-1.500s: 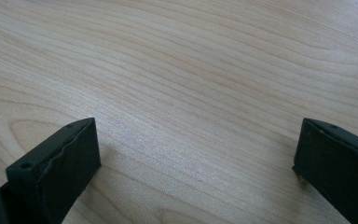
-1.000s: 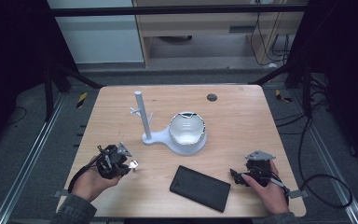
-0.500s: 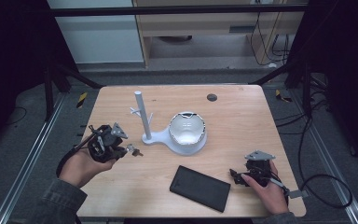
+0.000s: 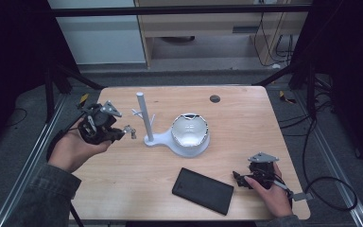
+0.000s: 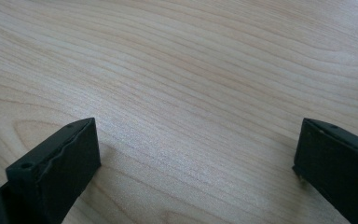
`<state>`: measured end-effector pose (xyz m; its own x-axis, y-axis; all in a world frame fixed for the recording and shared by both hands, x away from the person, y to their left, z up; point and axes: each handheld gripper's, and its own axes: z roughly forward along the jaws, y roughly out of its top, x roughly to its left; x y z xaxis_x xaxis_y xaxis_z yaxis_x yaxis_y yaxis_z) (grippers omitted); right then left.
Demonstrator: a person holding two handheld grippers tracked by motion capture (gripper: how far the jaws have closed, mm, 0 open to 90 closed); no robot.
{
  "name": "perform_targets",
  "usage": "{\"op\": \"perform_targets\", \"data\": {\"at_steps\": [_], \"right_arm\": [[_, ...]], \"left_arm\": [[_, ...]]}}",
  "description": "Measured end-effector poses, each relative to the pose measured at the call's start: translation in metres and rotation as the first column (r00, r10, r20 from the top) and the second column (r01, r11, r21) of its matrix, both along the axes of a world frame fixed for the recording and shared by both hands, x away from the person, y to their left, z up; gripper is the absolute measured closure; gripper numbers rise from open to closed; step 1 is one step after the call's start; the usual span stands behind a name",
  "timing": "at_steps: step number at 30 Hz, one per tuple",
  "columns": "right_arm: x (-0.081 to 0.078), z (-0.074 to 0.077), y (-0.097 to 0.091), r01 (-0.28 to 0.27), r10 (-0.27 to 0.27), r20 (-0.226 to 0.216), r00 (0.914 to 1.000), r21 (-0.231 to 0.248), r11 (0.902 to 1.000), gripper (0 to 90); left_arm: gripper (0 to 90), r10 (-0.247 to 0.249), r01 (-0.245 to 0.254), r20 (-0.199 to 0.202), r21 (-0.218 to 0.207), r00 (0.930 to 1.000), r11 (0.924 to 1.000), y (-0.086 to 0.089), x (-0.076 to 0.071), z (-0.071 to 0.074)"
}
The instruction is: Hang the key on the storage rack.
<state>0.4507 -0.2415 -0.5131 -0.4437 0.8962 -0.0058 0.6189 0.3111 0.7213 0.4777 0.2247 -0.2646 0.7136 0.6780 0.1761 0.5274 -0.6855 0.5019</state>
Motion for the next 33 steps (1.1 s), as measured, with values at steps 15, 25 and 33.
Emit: {"op": "perform_targets", "data": {"at_steps": [15,25,33], "right_arm": [[0.0,0.0,0.0,-0.001,0.001,0.001,1.0,0.0,1.0,0.4],[0.0,0.0,0.0,-0.001,0.001,0.001,1.0,-0.001,1.0,0.4],[0.0,0.0,0.0,-0.002,0.002,0.001,1.0,-0.001,1.0,0.4]], "left_arm": [[83.4,0.041,-0.041,-0.002,0.014,0.9991,0.999,-0.005,0.027,0.017],[83.4,0.053,-0.053,-0.004,0.042,0.9986,0.9977,-0.006,0.033,0.014],[83.4,0.053,-0.053,-0.006,0.057,0.9986,0.997,-0.01,0.037,0.013]]}}
